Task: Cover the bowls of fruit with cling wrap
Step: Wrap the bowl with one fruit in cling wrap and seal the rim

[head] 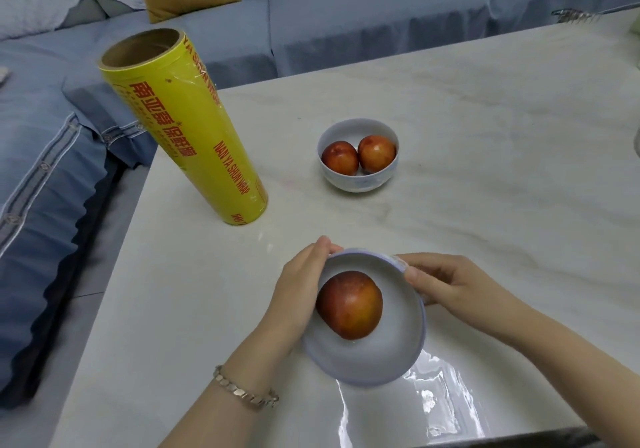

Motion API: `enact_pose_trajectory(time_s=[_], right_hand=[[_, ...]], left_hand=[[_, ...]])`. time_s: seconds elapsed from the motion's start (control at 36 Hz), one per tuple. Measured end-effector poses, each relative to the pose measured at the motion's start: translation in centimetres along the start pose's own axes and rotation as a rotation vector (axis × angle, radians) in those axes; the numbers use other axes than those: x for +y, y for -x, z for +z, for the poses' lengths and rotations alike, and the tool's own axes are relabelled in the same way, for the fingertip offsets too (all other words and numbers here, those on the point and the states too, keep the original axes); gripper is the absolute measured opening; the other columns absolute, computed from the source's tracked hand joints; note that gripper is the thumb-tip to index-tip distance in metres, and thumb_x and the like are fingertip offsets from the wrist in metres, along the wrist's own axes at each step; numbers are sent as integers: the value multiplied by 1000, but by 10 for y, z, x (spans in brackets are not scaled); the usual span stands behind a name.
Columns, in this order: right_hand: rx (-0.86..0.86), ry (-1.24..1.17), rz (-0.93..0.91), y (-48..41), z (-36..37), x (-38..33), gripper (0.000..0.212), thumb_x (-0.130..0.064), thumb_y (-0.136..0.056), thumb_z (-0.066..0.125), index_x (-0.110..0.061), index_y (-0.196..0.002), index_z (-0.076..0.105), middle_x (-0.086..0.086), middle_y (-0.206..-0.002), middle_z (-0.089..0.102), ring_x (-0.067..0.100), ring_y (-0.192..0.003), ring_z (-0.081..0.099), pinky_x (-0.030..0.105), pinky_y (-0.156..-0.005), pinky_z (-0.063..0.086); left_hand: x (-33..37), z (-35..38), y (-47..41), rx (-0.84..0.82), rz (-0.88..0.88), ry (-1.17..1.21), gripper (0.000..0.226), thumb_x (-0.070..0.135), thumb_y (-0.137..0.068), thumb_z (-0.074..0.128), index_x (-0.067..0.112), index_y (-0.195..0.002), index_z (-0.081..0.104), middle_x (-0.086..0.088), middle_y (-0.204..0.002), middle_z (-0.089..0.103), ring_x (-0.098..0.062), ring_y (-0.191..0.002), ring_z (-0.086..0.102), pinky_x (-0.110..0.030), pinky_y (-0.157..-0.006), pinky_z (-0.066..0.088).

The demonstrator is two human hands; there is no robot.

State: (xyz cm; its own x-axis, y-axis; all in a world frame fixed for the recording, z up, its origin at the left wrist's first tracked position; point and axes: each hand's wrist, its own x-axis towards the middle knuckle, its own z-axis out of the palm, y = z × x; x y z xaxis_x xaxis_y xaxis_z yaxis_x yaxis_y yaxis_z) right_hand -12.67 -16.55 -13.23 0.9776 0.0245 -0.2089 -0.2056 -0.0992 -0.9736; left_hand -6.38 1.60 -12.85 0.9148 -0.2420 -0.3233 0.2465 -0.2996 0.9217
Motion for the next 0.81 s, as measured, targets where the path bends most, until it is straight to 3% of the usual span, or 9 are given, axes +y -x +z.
enact_pose_trajectory(time_s=[0.06, 0.14, 0.31, 0.47, 0.61, 0.69, 0.81], right_hand=[[45, 49, -17, -5, -6, -8, 14, -14, -82, 64, -23, -87, 73, -7, -86, 75, -1, -74, 65, 10, -68, 50], [64, 108, 16, -13, -16, -22, 6, -16, -76, 71, -20, -73, 75, 2, -76, 74, 4, -65, 62, 16, -66, 51], [-112, 319, 160, -28, -18, -38, 19, -33, -76, 69, -15, -79, 74, 1, -76, 70, -3, -61, 58, 9, -57, 47], [-291, 276, 328, -32, -24, -44, 16, -24, -85, 62, -20, -74, 72, 0, -69, 60, 7, -62, 50, 17, -61, 44], [-353, 353, 278, -29, -27, -46, 23, -19, -91, 54, -20, -73, 69, -2, -71, 59, 5, -64, 49, 18, -65, 44], [-318, 302, 271, -28, -29, -46, 28, -15, -94, 48, -15, -71, 64, -2, -71, 59, 8, -67, 50, 17, -66, 44], [-224, 70, 381, -31, -28, -40, 32, -14, -96, 43, -11, -67, 56, -2, -62, 60, 5, -53, 51, 13, -55, 46]], left_hand=[[-4, 0, -1, 15, 58, -41, 35, 37, -98, 37, 22, -88, 68, 3, -92, 68, -9, -90, 62, -21, -78, 46], [-6, 1, 1, 19, 92, -32, 27, 34, -96, 44, 23, -88, 67, 8, -89, 68, -2, -84, 61, -12, -72, 46], [-9, 0, 1, 17, 122, -20, 16, 27, -93, 52, 21, -87, 66, 4, -91, 68, 1, -79, 61, -6, -66, 45], [-10, 3, 3, 21, 152, -32, 14, 44, -79, 56, 35, -74, 65, 14, -84, 68, 0, -81, 60, -7, -68, 45], [-10, 7, 3, 6, 183, -66, 13, 47, -74, 53, 40, -75, 65, 20, -83, 67, 0, -82, 61, -12, -72, 47], [-10, 7, 5, -8, 218, -67, 11, 44, -74, 54, 42, -74, 65, 19, -82, 67, -1, -82, 62, -13, -72, 47], [-10, 7, 9, -16, 256, -71, 11, 41, -74, 55, 40, -77, 65, 19, -82, 67, -3, -84, 62, -10, -70, 45]])
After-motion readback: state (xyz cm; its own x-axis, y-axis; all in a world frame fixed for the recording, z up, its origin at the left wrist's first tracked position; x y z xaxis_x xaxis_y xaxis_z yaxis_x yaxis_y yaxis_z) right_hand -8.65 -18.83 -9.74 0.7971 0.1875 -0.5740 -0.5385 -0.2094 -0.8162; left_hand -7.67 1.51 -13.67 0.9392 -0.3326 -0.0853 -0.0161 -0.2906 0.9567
